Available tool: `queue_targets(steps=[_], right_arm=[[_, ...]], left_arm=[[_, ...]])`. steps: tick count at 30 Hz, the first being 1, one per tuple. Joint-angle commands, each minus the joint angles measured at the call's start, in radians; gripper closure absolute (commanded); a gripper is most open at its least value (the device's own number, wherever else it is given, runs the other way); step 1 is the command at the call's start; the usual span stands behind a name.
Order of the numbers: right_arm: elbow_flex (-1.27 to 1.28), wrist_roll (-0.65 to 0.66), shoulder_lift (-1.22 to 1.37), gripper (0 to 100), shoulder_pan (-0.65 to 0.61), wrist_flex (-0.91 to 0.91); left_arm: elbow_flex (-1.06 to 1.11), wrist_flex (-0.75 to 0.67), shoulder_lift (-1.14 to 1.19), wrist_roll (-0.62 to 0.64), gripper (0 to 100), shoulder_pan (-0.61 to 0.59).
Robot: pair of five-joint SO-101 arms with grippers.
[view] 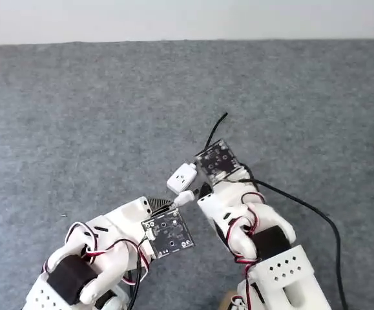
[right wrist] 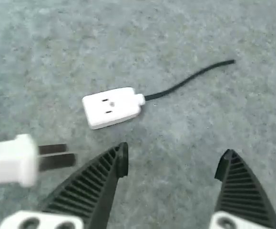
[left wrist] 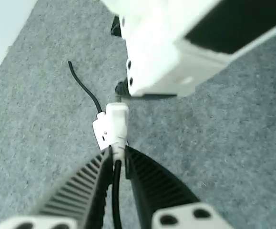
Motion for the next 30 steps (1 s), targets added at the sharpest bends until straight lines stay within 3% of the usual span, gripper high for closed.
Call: queue_targets(steps=[1, 13, 21, 30], right_arm=[[-0.011, 0.014, -0.008, 68.4, 0.021, -0.036], [-0.011, 0.014, -0.015, 68.4, 0.024, -0.031], [-0.044, 0.008, -0.015, 68.4, 0.079, -0.007], [-0.140, 0.005, -0.015, 68.4, 0.036, 0.058]], left_arm=[[-0.050, -0.025, -0.009, 0.008, 99, -0.005], [-0.048, -0.025, -0.009, 0.008, 99, -0.006], [0.031, -0.143, -0.003, 0.009, 99, -0.203], [0.039, -0.117, -0.008, 0.069, 99, 0.006]])
